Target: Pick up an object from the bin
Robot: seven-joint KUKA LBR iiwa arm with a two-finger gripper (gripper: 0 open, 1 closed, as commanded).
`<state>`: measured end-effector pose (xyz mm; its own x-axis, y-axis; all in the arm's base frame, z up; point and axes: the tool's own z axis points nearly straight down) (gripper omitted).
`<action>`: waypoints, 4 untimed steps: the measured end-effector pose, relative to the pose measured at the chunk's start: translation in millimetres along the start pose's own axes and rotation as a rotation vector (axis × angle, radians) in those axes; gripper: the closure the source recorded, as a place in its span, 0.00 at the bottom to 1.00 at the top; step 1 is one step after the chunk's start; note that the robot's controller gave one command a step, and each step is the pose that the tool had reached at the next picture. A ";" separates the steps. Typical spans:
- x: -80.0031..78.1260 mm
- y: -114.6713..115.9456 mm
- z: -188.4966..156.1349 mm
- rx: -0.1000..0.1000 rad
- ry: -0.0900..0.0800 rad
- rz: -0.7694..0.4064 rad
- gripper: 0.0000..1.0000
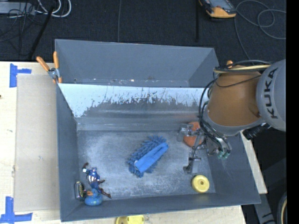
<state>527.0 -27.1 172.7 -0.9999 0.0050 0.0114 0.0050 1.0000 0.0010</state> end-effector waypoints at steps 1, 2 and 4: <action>-1.7 0.1 -4.4 0.000 -0.009 -0.001 0.00; -14.3 32.6 40.9 0.002 -0.012 -0.117 0.00; -39.3 82.6 39.6 0.004 -0.012 -0.568 0.00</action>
Offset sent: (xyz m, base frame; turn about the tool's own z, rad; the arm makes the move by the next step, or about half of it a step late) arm 0.0276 0.0759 -0.1027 -0.2678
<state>566.2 55.4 132.8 -0.8459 -0.5334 -0.0015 -0.5334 0.8459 0.0002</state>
